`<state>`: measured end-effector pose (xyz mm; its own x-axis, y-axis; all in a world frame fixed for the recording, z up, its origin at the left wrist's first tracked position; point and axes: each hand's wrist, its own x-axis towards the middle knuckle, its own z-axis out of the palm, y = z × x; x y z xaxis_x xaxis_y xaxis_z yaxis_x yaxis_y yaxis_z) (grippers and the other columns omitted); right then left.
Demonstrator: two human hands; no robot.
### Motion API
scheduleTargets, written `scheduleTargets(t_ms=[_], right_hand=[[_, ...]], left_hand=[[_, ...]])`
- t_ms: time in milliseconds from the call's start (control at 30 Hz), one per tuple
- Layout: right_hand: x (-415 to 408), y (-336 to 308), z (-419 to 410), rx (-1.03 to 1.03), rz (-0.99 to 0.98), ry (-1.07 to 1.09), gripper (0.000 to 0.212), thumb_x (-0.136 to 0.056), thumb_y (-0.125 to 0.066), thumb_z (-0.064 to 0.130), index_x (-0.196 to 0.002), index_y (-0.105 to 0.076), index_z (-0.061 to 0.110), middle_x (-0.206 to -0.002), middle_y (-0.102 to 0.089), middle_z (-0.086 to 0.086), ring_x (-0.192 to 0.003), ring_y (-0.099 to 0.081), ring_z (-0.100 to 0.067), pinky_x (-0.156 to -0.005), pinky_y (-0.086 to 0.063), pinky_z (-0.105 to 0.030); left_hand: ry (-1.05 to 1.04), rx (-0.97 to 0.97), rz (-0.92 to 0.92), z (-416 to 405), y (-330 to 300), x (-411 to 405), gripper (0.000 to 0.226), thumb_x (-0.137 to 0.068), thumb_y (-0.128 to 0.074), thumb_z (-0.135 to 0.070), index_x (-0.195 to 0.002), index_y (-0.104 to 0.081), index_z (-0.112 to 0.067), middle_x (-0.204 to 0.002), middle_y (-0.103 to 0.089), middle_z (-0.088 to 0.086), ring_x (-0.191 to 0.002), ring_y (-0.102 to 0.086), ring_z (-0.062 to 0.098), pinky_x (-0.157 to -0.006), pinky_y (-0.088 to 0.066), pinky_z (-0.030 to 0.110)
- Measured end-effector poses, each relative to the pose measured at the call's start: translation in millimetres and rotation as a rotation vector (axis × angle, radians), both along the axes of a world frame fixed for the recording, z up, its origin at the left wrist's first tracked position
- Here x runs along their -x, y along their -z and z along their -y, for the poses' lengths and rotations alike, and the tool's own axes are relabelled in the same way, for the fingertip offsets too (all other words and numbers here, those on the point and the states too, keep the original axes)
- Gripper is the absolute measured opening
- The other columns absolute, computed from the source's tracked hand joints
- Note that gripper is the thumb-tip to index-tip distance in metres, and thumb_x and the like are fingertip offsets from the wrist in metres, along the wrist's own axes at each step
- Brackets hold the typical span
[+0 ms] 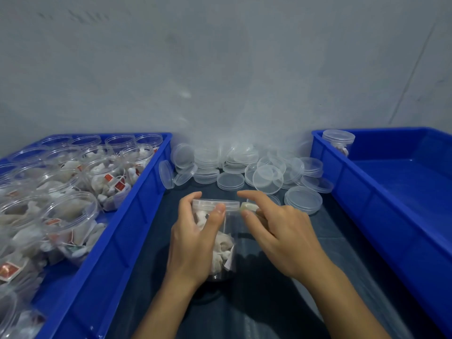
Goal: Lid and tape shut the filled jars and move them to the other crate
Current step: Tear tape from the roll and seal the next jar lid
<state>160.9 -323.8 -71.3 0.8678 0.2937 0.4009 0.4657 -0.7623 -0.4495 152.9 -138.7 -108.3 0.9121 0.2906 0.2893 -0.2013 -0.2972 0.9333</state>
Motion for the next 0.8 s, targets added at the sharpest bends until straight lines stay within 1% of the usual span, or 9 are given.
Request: scheduleTargets(t_ms=[67, 167, 300, 400, 500, 567, 667, 733, 800], right_hand=[[-3, -1, 5, -0.019, -0.011, 0.000, 0.037, -0.103, -0.038, 0.052, -0.139, -0.047, 0.048, -0.057, -0.051, 0.017, -0.069, -0.058, -0.016, -0.075, -0.048, -0.047], [-7, 0, 9, -0.049, -0.026, -0.004, 0.034, -0.103, -0.044, 0.052, -0.136, -0.052, 0.048, -0.058, -0.054, 0.022, -0.067, -0.054, -0.013, -0.076, -0.049, -0.044], [-9, 2, 8, -0.061, -0.028, -0.008, 0.030, -0.103, -0.046, 0.053, -0.132, -0.055, 0.050, -0.060, -0.057, 0.022, -0.064, -0.051, -0.007, -0.075, -0.049, -0.041], [-8, 4, 7, -0.051, -0.027, -0.007, 0.030, -0.104, -0.045, 0.053, -0.132, -0.055, 0.050, -0.058, -0.055, 0.022, -0.061, -0.050, -0.006, -0.073, -0.049, -0.039], [-7, 6, 4, -0.032, -0.021, 0.018, 0.030, -0.103, -0.043, 0.056, -0.130, -0.055, 0.052, -0.056, -0.055, 0.017, -0.066, -0.056, -0.010, -0.076, -0.052, -0.041], [-6, 6, 2, -0.022, 0.004, 0.046, 0.033, -0.100, -0.040, 0.060, -0.128, -0.054, 0.053, -0.062, -0.061, 0.015, -0.072, -0.063, -0.012, -0.077, -0.053, -0.040], [-4, 7, 0, -0.039, 0.036, 0.072, 0.036, -0.095, -0.039, 0.061, -0.126, -0.056, 0.052, -0.062, -0.062, 0.015, -0.070, -0.063, -0.011, -0.074, -0.053, -0.038], [-3, 6, 0, -0.044, 0.044, 0.077, 0.035, -0.097, -0.042, 0.060, -0.126, -0.058, 0.050, -0.060, -0.059, 0.015, -0.069, -0.062, -0.011, -0.073, -0.052, -0.038], [-2, 4, -2, -0.042, 0.054, 0.079, 0.031, -0.100, -0.046, 0.057, -0.126, -0.060, 0.047, -0.061, -0.061, 0.015, -0.069, -0.063, -0.012, -0.072, -0.053, -0.039]], left_hand=[[0.034, 0.016, -0.002, 1, 0, 0, 0.064, -0.078, -0.059, -0.080, -0.130, -0.053, -0.043, -0.102, -0.073, -0.021, -0.094, -0.071, 0.001, -0.083, -0.053, 0.032], [0.071, 0.041, -0.007, 0, 0, 0, 0.060, -0.078, -0.059, -0.079, -0.127, -0.054, -0.045, -0.102, -0.074, -0.017, -0.092, -0.073, 0.006, -0.083, -0.055, 0.035], [0.123, 0.111, -0.013, -2, 0, -1, 0.059, -0.077, -0.062, -0.075, -0.124, -0.058, -0.039, -0.102, -0.074, -0.015, -0.091, -0.074, 0.009, -0.081, -0.056, 0.033], [0.140, 0.137, -0.009, -3, 0, -2, 0.061, -0.076, -0.063, -0.074, -0.125, -0.060, -0.037, -0.102, -0.075, -0.012, -0.092, -0.074, 0.010, -0.081, -0.055, 0.029], [0.149, 0.144, -0.017, -3, 1, -2, 0.062, -0.076, -0.065, -0.073, -0.126, -0.059, -0.037, -0.101, -0.075, -0.010, -0.092, -0.075, 0.012, -0.084, -0.059, 0.038], [0.152, 0.117, -0.024, -3, 1, -1, 0.067, -0.076, -0.064, -0.076, -0.130, -0.055, -0.039, -0.105, -0.074, -0.014, -0.094, -0.075, 0.010, -0.085, -0.060, 0.038], [0.104, 0.024, -0.059, -1, 0, 1, 0.083, -0.071, -0.061, -0.085, -0.141, -0.042, -0.043, -0.108, -0.072, -0.024, -0.099, -0.070, -0.004, -0.082, -0.052, 0.025], [0.024, -0.096, -0.069, 1, -3, 2, 0.085, -0.067, -0.058, -0.089, -0.137, -0.042, -0.043, -0.106, -0.069, -0.030, -0.100, -0.064, -0.013, -0.079, -0.047, 0.019], [-0.085, -0.215, -0.042, 3, -7, 3, 0.081, -0.067, -0.055, -0.090, -0.130, -0.051, -0.040, -0.108, -0.066, -0.022, -0.102, -0.063, -0.004, -0.082, -0.049, 0.025]])
